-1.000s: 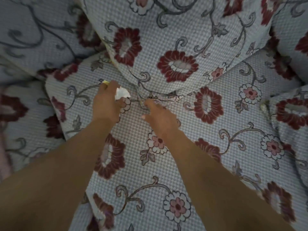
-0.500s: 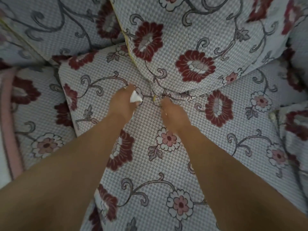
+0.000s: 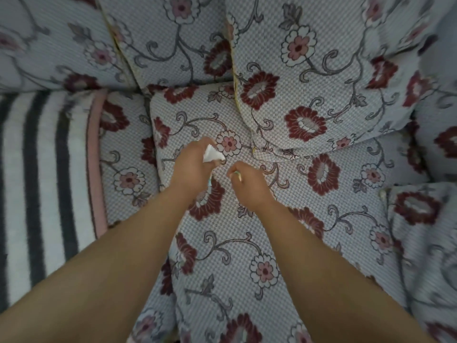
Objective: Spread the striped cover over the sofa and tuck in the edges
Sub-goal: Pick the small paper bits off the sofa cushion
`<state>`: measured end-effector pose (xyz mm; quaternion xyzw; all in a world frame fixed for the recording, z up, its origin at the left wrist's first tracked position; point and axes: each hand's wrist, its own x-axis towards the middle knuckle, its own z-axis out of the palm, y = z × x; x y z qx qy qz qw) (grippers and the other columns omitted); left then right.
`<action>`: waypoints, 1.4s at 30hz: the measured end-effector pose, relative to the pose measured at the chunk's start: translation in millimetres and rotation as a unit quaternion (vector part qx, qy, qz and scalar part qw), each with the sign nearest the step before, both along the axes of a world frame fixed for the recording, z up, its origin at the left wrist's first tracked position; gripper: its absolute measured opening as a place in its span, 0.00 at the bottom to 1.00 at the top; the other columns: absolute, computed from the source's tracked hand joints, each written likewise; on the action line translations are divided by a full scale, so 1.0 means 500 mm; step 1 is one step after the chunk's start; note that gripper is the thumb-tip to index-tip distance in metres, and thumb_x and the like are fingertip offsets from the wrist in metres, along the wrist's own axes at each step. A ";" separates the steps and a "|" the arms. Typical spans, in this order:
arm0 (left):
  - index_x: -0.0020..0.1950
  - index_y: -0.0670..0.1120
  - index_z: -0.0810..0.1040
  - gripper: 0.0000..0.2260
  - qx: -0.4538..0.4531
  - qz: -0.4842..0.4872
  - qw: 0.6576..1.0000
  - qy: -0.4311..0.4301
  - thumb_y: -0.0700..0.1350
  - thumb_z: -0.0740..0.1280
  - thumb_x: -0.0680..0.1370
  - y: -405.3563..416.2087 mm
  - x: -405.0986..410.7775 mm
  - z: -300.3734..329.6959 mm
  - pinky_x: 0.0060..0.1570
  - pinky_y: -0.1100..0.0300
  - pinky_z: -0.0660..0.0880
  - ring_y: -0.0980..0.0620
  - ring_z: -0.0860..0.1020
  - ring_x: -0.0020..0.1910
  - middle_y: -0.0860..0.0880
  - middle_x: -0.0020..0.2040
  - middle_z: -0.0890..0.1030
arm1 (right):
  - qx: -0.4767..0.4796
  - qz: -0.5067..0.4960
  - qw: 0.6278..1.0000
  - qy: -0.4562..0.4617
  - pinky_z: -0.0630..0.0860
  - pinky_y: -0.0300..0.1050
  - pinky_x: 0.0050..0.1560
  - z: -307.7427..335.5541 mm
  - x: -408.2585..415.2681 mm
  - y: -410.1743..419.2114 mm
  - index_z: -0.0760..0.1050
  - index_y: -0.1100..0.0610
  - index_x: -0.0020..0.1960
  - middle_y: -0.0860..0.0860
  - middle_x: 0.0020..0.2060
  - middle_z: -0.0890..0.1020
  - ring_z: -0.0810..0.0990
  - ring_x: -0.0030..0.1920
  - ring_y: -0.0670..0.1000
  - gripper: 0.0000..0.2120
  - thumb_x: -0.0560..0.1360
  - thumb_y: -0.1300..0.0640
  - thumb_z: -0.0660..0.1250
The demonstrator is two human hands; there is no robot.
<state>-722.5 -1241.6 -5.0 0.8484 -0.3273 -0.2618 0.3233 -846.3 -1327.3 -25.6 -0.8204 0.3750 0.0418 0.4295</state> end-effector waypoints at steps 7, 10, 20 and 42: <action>0.53 0.40 0.74 0.11 -0.041 0.041 0.998 -0.014 0.40 0.69 0.74 0.137 0.036 0.088 0.41 0.58 0.66 0.45 0.74 0.46 0.41 0.49 0.77 | -0.048 0.080 0.995 -0.032 0.62 0.40 0.32 0.104 0.101 0.114 0.74 0.64 0.49 0.54 0.38 0.76 0.70 0.32 0.47 0.08 0.80 0.60 0.60; 0.54 0.41 0.75 0.11 -0.044 0.090 0.995 -0.029 0.40 0.70 0.73 0.250 0.063 0.114 0.40 0.60 0.63 0.47 0.74 0.46 0.42 0.50 0.78 | -0.068 0.125 0.989 -0.037 0.63 0.42 0.34 0.136 0.148 0.204 0.75 0.64 0.49 0.56 0.38 0.78 0.71 0.34 0.50 0.09 0.80 0.58 0.61; 0.50 0.44 0.75 0.09 -0.019 0.286 0.957 -0.047 0.43 0.70 0.72 0.860 0.017 0.162 0.40 0.60 0.64 0.48 0.74 0.44 0.45 0.47 0.78 | -0.053 0.306 0.949 -0.057 0.68 0.49 0.40 0.187 0.219 0.726 0.71 0.60 0.41 0.57 0.36 0.76 0.74 0.39 0.56 0.12 0.81 0.55 0.59; 0.49 0.47 0.73 0.06 0.076 0.714 0.681 0.144 0.42 0.67 0.74 1.733 -0.780 -0.071 0.47 0.52 0.70 0.43 0.76 0.49 0.44 0.49 0.78 | 0.063 0.671 0.726 0.136 0.69 0.38 0.20 -0.053 -0.278 1.730 0.74 0.60 0.45 0.49 0.33 0.74 0.73 0.34 0.53 0.12 0.79 0.54 0.58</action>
